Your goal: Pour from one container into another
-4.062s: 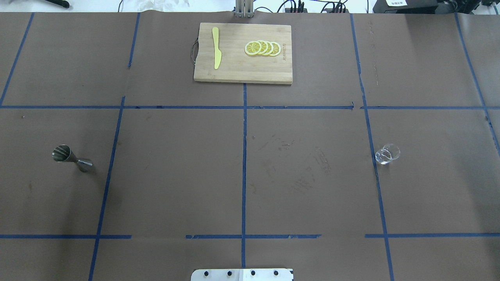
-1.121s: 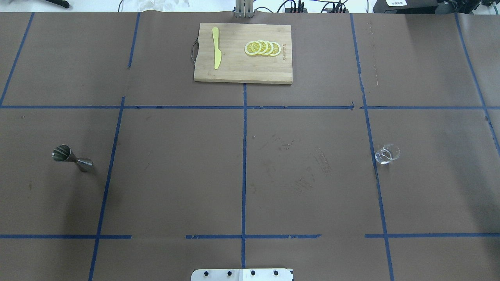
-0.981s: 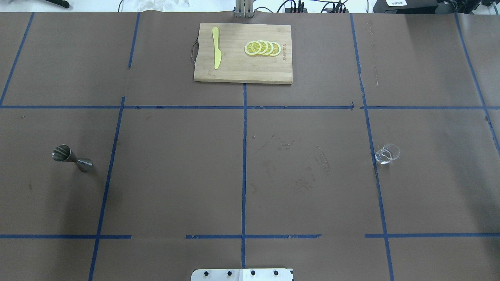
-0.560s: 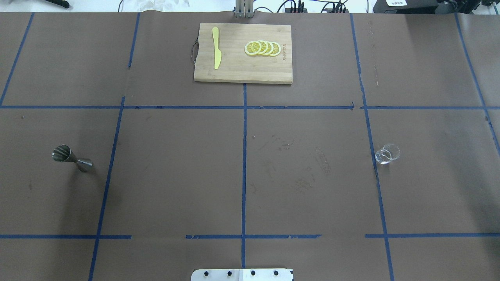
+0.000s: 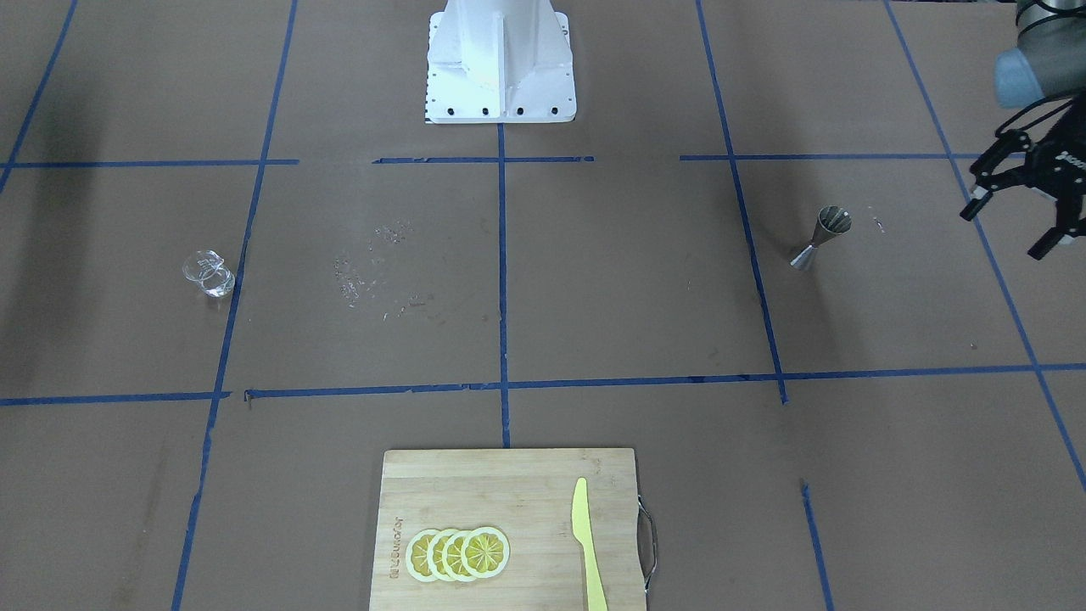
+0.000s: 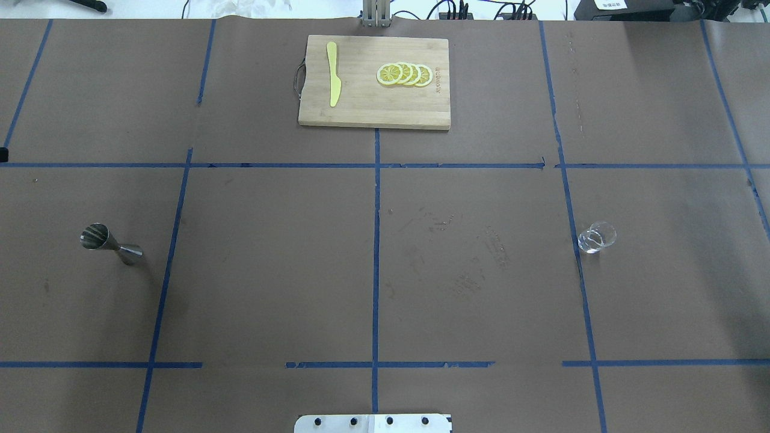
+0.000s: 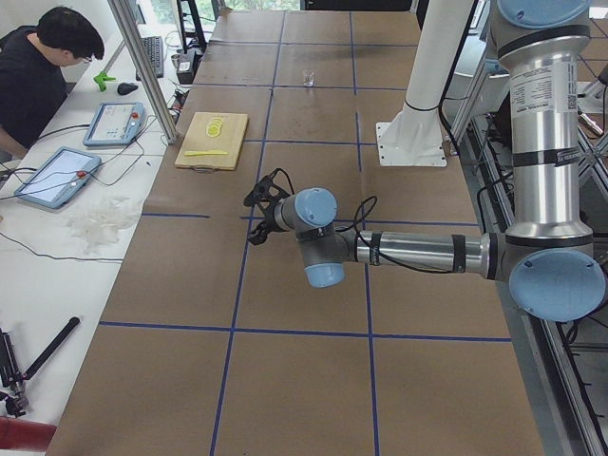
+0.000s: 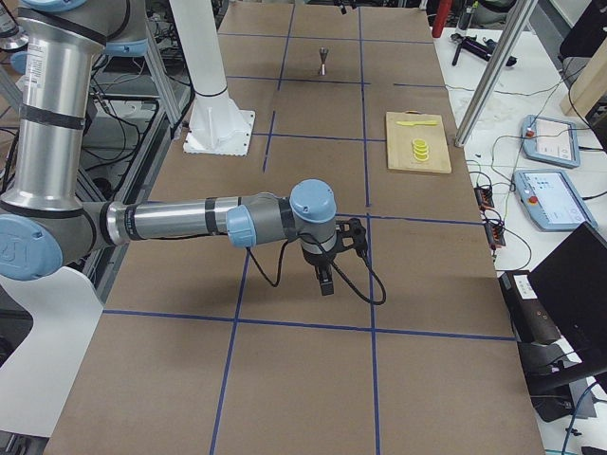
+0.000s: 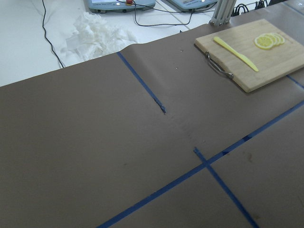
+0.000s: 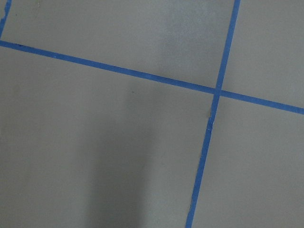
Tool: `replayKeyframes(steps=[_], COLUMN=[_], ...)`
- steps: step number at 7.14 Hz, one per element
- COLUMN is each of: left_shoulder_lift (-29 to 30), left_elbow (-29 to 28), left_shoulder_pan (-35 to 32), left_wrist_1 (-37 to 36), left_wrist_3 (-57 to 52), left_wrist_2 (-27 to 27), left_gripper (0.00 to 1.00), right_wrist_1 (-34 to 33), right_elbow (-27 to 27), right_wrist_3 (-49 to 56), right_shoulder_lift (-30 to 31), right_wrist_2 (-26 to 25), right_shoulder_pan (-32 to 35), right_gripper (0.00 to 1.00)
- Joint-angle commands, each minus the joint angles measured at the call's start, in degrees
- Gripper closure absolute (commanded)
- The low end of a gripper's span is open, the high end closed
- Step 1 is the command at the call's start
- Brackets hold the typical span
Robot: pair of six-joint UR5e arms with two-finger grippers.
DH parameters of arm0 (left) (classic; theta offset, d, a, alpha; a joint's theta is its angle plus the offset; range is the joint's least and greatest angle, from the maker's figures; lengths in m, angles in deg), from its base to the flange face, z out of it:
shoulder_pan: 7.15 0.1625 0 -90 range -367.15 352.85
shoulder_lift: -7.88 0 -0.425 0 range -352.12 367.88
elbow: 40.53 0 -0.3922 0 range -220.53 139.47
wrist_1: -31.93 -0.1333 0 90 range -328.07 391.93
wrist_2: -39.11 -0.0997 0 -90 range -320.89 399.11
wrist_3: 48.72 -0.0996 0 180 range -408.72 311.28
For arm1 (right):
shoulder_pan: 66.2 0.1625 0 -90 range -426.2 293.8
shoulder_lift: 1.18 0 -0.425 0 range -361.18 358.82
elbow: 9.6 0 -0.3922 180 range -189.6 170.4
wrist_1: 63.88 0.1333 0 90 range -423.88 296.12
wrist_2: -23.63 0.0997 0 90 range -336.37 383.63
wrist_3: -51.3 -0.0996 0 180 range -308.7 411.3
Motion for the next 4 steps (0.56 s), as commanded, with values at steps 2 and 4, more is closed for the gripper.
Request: replayKeyframes(steps=[2, 4], left_shoulder_lift=[-5.67, -5.77], left_elbow=[0.96, 0.88], left_shoulder_pan=[20.24, 32.82], left_wrist_1=[14.29, 15.81], left_wrist_3=[9.39, 11.34], left_wrist_2=[-26.78, -47.17], left_gripper=[0.00, 0.00], right_wrist_1=[0.00, 0.00], right_elbow=[-0.35, -0.36], right_wrist_3=[-0.07, -0.07], right_shoulder_lift=[0.00, 0.00], right_wrist_2=[0.00, 0.00], right_shoulder_pan=[0.09, 0.26], right_gripper=[0.00, 0.00])
